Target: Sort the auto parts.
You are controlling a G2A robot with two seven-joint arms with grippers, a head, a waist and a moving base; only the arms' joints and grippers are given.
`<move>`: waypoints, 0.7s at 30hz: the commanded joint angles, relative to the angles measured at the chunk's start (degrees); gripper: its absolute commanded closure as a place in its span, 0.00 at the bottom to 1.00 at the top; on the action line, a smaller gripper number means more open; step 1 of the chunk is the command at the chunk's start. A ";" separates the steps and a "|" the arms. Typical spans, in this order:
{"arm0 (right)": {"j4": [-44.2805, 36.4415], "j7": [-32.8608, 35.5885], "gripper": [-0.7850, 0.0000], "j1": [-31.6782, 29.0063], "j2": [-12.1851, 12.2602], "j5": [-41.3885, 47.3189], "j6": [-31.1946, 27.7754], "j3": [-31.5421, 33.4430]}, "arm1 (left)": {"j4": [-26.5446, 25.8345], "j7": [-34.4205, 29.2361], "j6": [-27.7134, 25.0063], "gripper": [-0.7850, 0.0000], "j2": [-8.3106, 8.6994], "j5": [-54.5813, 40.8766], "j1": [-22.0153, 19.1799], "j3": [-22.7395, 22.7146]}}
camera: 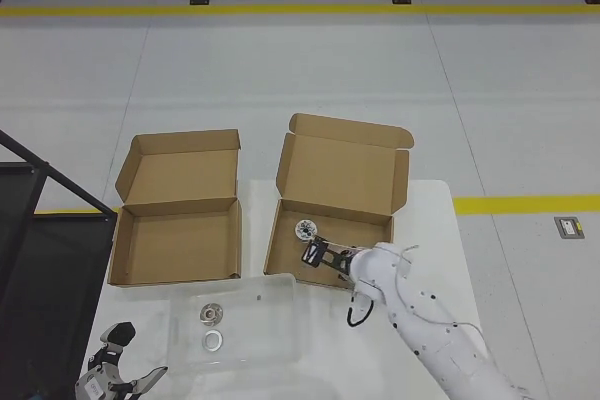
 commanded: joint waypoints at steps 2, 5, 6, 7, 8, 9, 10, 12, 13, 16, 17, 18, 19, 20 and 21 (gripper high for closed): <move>2.99 -2.21 0.60 1.40 -0.39 0.51 -0.22 -0.38 | 0.00 0.00 0.00 0.00 0.00 0.00 0.00 0.00; 4.14 -4.28 0.58 1.72 -0.43 0.66 0.39 0.14 | 0.00 0.00 0.00 0.00 0.00 0.00 0.00 0.00; 4.10 -5.07 0.60 1.58 -0.33 0.40 1.00 0.52 | 0.00 0.00 0.00 0.00 0.00 0.00 0.00 0.00; 3.85 -5.86 0.63 1.23 -0.21 0.24 1.57 0.97 | 0.00 0.00 0.00 0.00 0.00 0.00 0.00 0.00; 3.32 -6.76 0.70 0.81 -0.03 -0.07 1.92 1.46 | 0.00 0.00 0.00 0.00 0.00 0.00 0.00 0.00; 2.52 -7.84 0.80 0.17 0.18 -0.40 2.62 2.09 | 0.00 0.00 0.00 0.00 0.00 0.00 0.00 0.00; 1.36 -9.17 1.00 -0.71 0.43 -0.70 3.13 2.74 | 0.00 0.00 0.00 0.00 0.00 0.00 0.00 0.00; -1.52 -13.02 1.00 -2.78 1.23 -1.68 2.66 4.54 | 0.00 0.00 0.00 0.00 0.00 0.00 0.00 0.00; -3.20 -15.14 1.00 -4.12 1.71 -2.34 2.11 5.56 | 0.00 0.00 0.00 0.00 0.00 0.00 0.00 0.00; -9.31 -23.99 1.00 -8.76 3.39 -4.58 -2.15 8.75 | 0.00 0.00 0.00 0.00 0.00 0.00 0.00 0.00; -11.15 -26.91 1.00 -10.37 3.98 -5.60 -3.70 9.89 | 0.00 0.00 0.00 0.00 0.00 0.00 0.00 0.00; -13.18 -30.10 1.00 -11.88 4.51 -6.57 -5.60 10.73 | 0.00 0.00 0.00 0.00 0.00 0.00 0.00 0.00; -15.00 -33.76 1.00 -13.22 5.05 -7.62 -7.95 11.47 | 0.00 0.00 0.00 0.00 0.00 0.00 0.00 0.00; -16.51 -37.27 1.00 -14.39 5.59 -9.02 -10.00 12.21 | 0.00 0.00 0.00 0.00 0.00 0.00 0.00 0.00; -18.14 -41.71 1.00 -15.41 6.10 -10.34 -12.47 12.63 | 0.00 0.00 0.00 0.00 0.00 0.00 0.00 0.00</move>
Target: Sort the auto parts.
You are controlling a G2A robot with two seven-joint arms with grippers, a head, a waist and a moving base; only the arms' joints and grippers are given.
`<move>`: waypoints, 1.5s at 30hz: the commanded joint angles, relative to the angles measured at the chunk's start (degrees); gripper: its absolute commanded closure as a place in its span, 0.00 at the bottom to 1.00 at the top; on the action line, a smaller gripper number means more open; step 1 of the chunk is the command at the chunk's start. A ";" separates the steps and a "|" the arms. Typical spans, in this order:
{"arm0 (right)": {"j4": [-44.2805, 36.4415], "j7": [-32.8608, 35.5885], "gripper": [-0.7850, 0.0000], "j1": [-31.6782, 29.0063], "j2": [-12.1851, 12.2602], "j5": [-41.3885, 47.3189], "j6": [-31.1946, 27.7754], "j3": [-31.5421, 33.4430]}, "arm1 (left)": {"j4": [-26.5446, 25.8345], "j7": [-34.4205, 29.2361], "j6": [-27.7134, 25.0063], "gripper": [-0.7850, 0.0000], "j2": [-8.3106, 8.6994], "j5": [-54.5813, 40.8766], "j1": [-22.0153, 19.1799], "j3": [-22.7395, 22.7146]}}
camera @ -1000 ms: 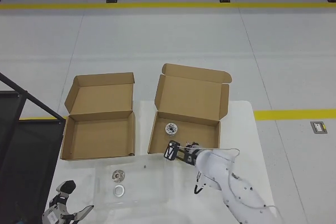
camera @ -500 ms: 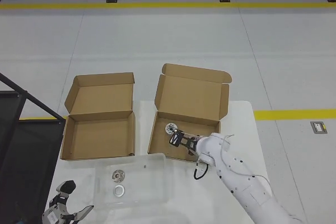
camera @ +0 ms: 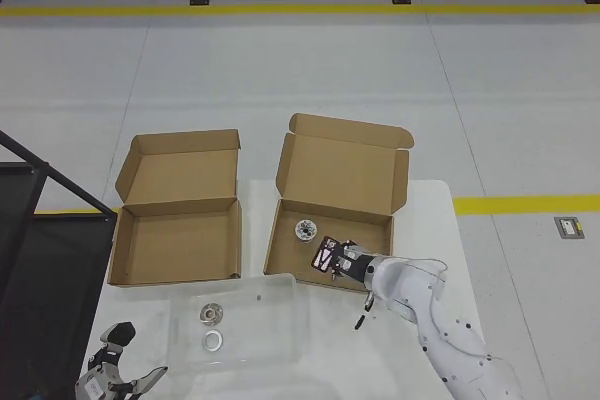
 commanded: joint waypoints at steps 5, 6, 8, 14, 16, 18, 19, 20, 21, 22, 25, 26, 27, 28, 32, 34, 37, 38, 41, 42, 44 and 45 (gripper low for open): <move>-5.00 -25.88 1.00 -3.12 2.94 -13.09 -10.77 0.56 | 0.00 0.00 0.00 0.00 0.00 0.00 0.00 0.00; -5.23 -29.54 1.00 -3.13 3.30 -15.37 -11.03 0.08 | 0.00 0.00 0.00 0.00 0.00 0.00 0.00 0.00; -5.23 -35.90 1.00 -3.00 3.99 -20.08 -10.90 -1.00 | 0.00 0.00 0.00 0.00 0.00 0.00 0.00 0.00; -4.79 -37.68 0.52 -3.59 4.75 -26.29 -8.57 -2.33 | 0.00 0.00 0.00 0.00 0.00 0.00 0.00 0.00; -4.79 -37.68 0.52 -3.59 4.75 -26.29 -8.57 -2.33 | 0.00 0.00 0.00 0.00 0.00 0.00 0.00 0.00; -4.79 -37.68 0.52 -3.59 4.75 -26.29 -8.57 -2.33 | 0.00 0.00 0.00 0.00 0.00 0.00 0.00 0.00; -4.79 -37.68 0.52 -3.59 4.75 -26.29 -8.57 -2.33 | 0.00 0.00 0.00 0.00 0.00 0.00 0.00 0.00; -4.79 -37.68 0.52 -3.59 4.75 -26.29 -8.57 -2.33 | 0.00 0.00 0.00 0.00 0.00 0.00 0.00 0.00; -4.79 -37.68 0.52 -3.59 4.75 -26.29 -8.57 -2.33 | 0.00 0.00 0.00 0.00 0.00 0.00 0.00 0.00; -4.79 -37.68 0.52 -3.59 4.75 -26.29 -8.57 -2.33 | 0.00 0.00 0.00 0.00 0.00 0.00 0.00 0.00; -5.35 -38.07 0.00 -4.05 4.76 -26.09 -7.92 -2.74 | -0.50 -0.55 1.10 0.00 -0.01 0.66 -0.22 0.03; -5.74 -39.34 0.00 -4.06 4.83 -26.09 -7.80 -3.13 | -1.05 -1.42 1.47 0.00 0.03 2.25 -0.12 0.10; -6.05 -41.24 0.00 -4.05 4.98 -26.33 -7.70 -3.40 | -1.47 -1.95 2.23 0.00 0.04 3.09 -0.06 0.05; -6.40 -43.37 0.00 -4.10 5.20 -27.05 -7.64 -3.63 | -2.27 -2.81 2.43 0.00 0.09 4.24 0.05 0.05; -8.49 -53.85 0.00 -5.45 6.72 -31.98 -6.27 -3.77 | -8.03 -8.05 0.96 0.00 0.61 10.48 0.42 -0.89; -9.34 -59.13 0.00 -6.43 7.69 -35.21 -5.52 -3.55 | -10.54 -11.22 0.28 0.00 0.90 12.76 0.03 -1.43; -10.45 -65.57 0.00 -7.95 9.12 -39.71 -4.39 -2.98 | -14.44 -17.86 0.70 0.00 1.22 15.32 -1.27 -1.09; -10.87 -67.44 0.00 -8.46 9.58 -40.91 -4.11 -2.70 | -15.75 -21.09 0.37 0.00 1.33 15.88 -1.59 -0.60; -12.07 -72.15 0.00 -10.22 10.96 -44.42 -2.93 -1.64 | -19.96 -31.78 1.06 0.00 1.53 17.01 -2.94 1.50; -12.42 -73.18 0.00 -10.93 11.39 -45.37 -2.50 -1.15 | -21.25 -35.55 1.12 0.00 1.57 16.94 -3.31 2.78; -12.71 -71.70 0.00 -11.94 11.94 -47.39 -2.66 -0.22 | -22.15 -37.71 0.81 0.00 1.61 16.70 -3.70 3.60; -12.71 -71.70 0.00 -11.94 11.94 -47.39 -2.66 -0.22 | -22.15 -37.71 0.81 0.00 1.61 16.70 -3.70 3.60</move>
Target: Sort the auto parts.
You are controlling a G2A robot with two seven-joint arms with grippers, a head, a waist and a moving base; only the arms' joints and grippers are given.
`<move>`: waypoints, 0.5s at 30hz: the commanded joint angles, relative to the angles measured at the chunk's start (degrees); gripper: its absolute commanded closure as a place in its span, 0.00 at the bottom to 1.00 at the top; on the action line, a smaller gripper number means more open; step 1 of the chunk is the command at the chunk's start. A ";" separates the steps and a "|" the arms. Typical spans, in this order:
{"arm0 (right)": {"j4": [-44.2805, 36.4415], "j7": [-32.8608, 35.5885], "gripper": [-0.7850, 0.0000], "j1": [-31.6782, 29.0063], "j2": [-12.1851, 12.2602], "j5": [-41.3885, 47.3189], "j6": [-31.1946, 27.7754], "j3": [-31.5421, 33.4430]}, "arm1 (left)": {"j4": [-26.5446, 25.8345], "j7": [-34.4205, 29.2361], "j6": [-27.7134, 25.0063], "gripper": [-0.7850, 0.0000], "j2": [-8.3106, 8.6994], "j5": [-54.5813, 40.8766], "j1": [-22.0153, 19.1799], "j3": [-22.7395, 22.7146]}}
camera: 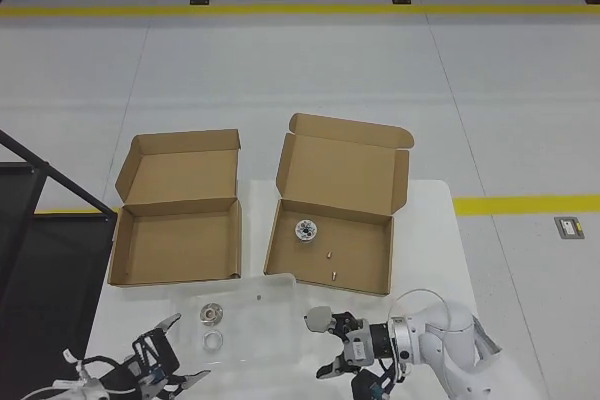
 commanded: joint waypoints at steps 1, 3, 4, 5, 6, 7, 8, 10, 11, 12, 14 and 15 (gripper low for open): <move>0.01 0.76 0.00 -0.01 -0.01 0.08 -0.11 0.04 | 0.23 1.49 -0.08 0.00 0.00 -0.01 0.05 -0.17; 0.01 0.76 0.00 -0.01 -0.01 0.08 -0.11 0.04 | 0.23 1.49 -0.08 0.00 0.00 -0.01 0.05 -0.17; 0.01 0.76 0.00 -0.01 -0.01 0.08 -0.11 0.04 | 0.23 1.49 -0.08 0.00 0.00 -0.01 0.05 -0.17; 0.01 0.76 0.00 -0.01 -0.01 0.08 -0.11 0.04 | 0.23 1.49 -0.08 0.00 0.00 -0.01 0.05 -0.17; 0.01 0.76 0.00 -0.01 -0.01 0.08 -0.11 0.04 | 0.23 1.49 -0.08 0.00 0.00 -0.01 0.05 -0.17; 0.01 0.76 0.00 -0.01 -0.01 0.08 -0.11 0.04 | 0.23 1.49 -0.08 0.00 0.00 -0.01 0.05 -0.17; 0.01 0.76 0.00 -0.01 -0.01 0.08 -0.11 0.04 | 0.23 1.49 -0.08 0.00 0.00 -0.01 0.05 -0.17; 0.01 0.76 0.00 -0.01 -0.01 0.08 -0.11 0.04 | 0.23 1.49 -0.08 0.00 0.00 -0.01 0.05 -0.17; 0.01 0.76 0.00 -0.01 -0.01 0.08 -0.11 0.04 | 0.23 1.49 -0.08 0.00 0.00 -0.01 0.05 -0.17; 0.01 0.76 0.00 -0.01 -0.01 0.08 -0.11 0.04 | 0.23 1.49 -0.08 0.00 0.00 -0.01 0.05 -0.17; 0.01 0.76 0.00 -0.01 -0.01 0.08 -0.11 0.04 | 0.24 1.52 0.10 0.00 0.00 0.09 0.06 -0.09; 0.01 0.76 0.00 -0.01 -0.01 0.08 -0.11 0.04 | 0.15 1.54 0.85 0.00 -0.01 0.94 0.29 0.41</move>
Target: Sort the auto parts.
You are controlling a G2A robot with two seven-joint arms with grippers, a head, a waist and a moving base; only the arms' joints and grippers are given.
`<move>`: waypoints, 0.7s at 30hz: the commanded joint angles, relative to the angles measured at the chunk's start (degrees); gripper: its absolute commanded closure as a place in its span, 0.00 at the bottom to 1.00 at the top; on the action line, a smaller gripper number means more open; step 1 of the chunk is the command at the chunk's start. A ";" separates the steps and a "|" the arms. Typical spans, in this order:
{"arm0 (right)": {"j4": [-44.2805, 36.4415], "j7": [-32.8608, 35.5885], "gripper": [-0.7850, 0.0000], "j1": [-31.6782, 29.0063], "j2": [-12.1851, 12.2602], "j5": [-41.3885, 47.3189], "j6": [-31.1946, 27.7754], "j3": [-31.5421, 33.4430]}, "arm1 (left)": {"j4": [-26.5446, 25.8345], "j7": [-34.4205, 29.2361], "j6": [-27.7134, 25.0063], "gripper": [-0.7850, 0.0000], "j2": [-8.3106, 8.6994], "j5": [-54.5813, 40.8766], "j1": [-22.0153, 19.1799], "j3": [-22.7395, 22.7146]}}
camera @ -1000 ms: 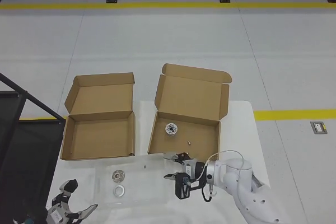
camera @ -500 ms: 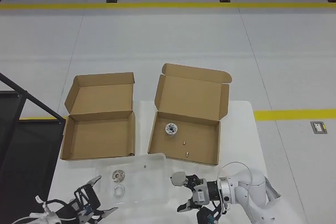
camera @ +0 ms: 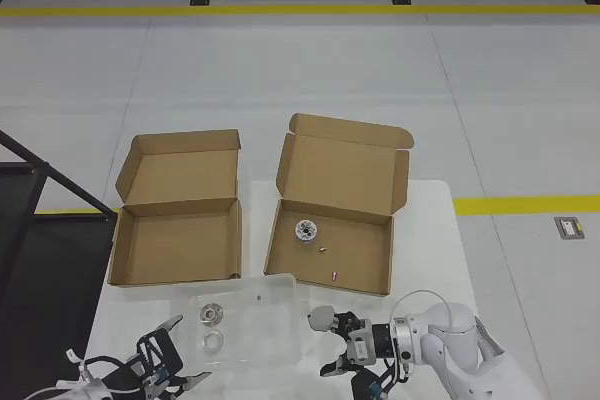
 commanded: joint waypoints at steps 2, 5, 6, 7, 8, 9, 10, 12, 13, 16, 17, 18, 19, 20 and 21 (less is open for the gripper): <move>0.00 0.00 0.00 0.00 0.00 -0.01 0.00 0.00 | -0.96 -1.80 1.93 0.00 0.02 4.48 1.28 1.96; 0.00 0.00 0.00 0.00 0.00 -0.01 0.00 0.00 | -1.47 -6.71 5.21 0.00 -0.13 6.77 1.78 4.60; 0.00 0.00 0.00 0.00 0.00 -0.01 0.00 0.00 | -1.41 -8.46 6.46 0.00 -0.20 6.79 1.44 5.62; 0.00 0.00 0.00 0.00 0.00 -0.01 0.00 0.00 | -1.28 -10.09 7.25 0.00 -0.25 6.79 0.92 6.68; 0.00 0.00 0.00 0.00 0.00 -0.01 0.00 0.00 | -0.95 -11.81 7.85 0.00 -0.29 6.66 0.27 7.73; 0.00 0.00 0.00 0.00 0.00 -0.01 0.00 0.00 | -0.60 -13.50 8.56 0.00 -0.34 6.44 -0.52 8.72; 0.00 0.00 0.00 0.00 0.00 -0.01 0.00 0.00 | -0.06 -15.30 9.35 0.00 -0.40 6.02 -1.31 9.67; 0.00 0.00 0.00 0.00 0.00 -0.01 0.00 0.00 | 0.58 -18.82 11.19 0.01 -0.54 5.28 -3.17 11.40; 0.00 0.00 0.00 0.00 0.00 -0.01 0.00 0.00 | 0.98 -20.31 12.21 0.03 -0.60 5.09 -4.03 12.20; 0.00 0.00 0.00 0.00 0.00 -0.01 0.00 0.00 | 2.40 -24.98 14.79 0.25 -0.77 5.29 -6.86 14.61; 0.00 0.00 0.00 0.00 0.00 -0.01 0.00 0.00 | 2.98 -26.31 15.23 0.28 -0.82 5.51 -7.94 15.64; 0.00 0.00 0.00 0.00 0.00 -0.01 0.00 0.00 | 3.73 -27.55 15.61 0.27 -0.87 5.75 -9.10 16.64; 0.00 0.00 0.00 0.00 0.00 -0.01 0.00 0.00 | 4.53 -28.87 16.05 0.25 -0.92 6.09 -10.35 17.61; 0.00 0.00 0.00 0.00 0.00 -0.01 0.00 0.00 | 5.33 -29.91 16.38 0.22 -0.98 6.38 -11.65 18.67; 0.00 0.00 0.00 0.00 0.00 -0.01 0.00 0.00 | 6.32 -31.01 16.60 0.21 -1.04 6.48 -12.95 19.68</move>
